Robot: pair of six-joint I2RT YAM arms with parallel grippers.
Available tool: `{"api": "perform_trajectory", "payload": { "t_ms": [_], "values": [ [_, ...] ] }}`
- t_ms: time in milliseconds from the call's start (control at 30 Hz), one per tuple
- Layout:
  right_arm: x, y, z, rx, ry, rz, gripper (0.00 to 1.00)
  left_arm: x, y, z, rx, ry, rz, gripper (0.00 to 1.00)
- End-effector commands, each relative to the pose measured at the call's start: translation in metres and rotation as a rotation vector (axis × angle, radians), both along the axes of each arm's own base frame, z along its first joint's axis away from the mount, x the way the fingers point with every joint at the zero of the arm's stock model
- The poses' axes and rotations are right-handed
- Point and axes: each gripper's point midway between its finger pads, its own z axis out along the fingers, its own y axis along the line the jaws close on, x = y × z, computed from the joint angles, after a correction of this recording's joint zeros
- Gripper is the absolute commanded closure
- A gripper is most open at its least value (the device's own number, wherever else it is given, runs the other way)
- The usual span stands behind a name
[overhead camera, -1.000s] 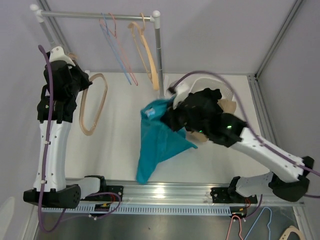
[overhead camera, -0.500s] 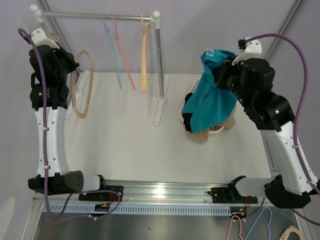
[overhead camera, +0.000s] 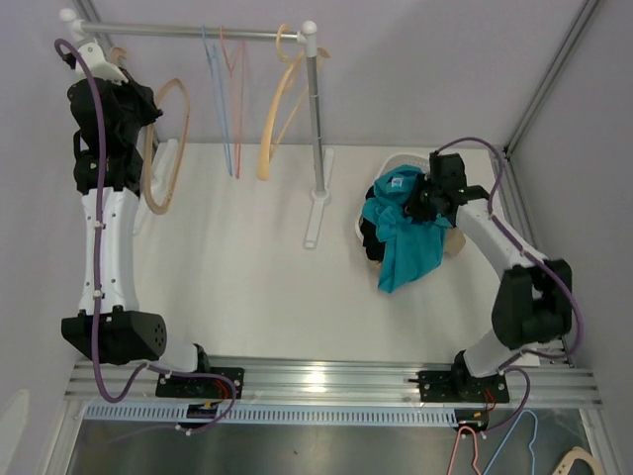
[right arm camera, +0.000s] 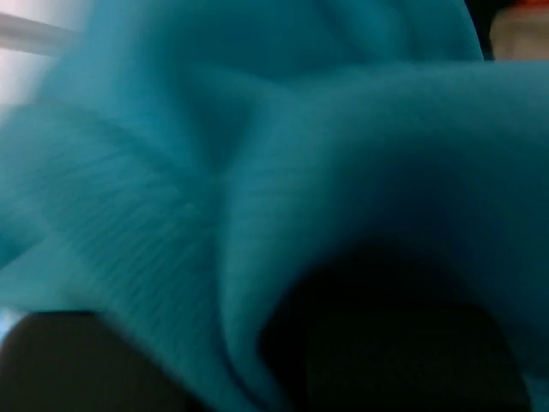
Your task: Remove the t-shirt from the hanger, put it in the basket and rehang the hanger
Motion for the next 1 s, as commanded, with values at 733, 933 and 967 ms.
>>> {"api": "perform_trajectory", "payload": {
  "t_ms": [733, 933, 967],
  "values": [
    [0.011, -0.031, 0.003, -0.12, -0.01, -0.15, 0.64, 0.053, -0.013, 0.045, 0.192, -0.222, -0.176, 0.99],
    [0.011, -0.028, 0.009, -0.151, -0.019, -0.14, 0.43, 0.066, -0.026, 0.036, 0.2, -0.242, -0.261, 0.99],
    [0.012, -0.028, 0.014, -0.159, -0.029, -0.138, 0.43, 0.067, -0.028, 0.04, 0.219, -0.263, -0.277, 0.99]
  ]
}}
